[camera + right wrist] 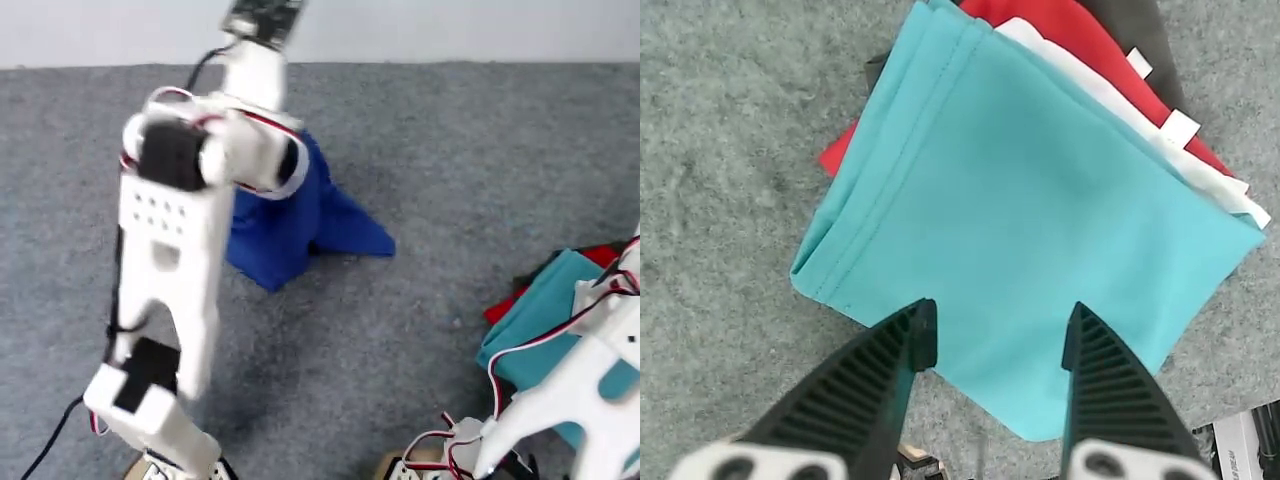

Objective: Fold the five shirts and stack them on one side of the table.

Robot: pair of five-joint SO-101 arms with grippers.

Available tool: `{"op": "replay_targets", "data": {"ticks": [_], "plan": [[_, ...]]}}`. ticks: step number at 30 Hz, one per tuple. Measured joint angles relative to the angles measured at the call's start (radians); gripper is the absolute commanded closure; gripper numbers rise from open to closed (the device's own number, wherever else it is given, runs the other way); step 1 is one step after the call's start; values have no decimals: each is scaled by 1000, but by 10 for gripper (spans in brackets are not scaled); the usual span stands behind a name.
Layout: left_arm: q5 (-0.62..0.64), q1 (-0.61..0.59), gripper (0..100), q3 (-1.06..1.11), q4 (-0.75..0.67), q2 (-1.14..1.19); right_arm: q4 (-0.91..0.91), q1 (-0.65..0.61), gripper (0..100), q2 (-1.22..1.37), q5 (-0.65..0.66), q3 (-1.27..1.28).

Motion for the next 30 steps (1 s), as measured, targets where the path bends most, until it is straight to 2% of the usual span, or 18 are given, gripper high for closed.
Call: {"op": "replay_targets", "data": {"ticks": [3,6,12,17,21,24,27,30], "plan": [[-3,198,959,-25,0,-34,0,0,786,0,0,0],[-3,311,958,-2,0,-35,0,0,786,0,0,0],[-12,336,855,9,0,-38,0,0,786,0,0,0],[-15,345,852,21,0,-38,0,0,786,0,0,0],[-15,345,852,49,0,-40,0,0,786,0,0,0],[-15,296,852,58,0,-51,0,0,786,0,0,0],[-15,186,852,100,0,-58,0,0,786,0,0,0],[-15,40,852,235,0,-60,0,0,786,0,0,0]]}}
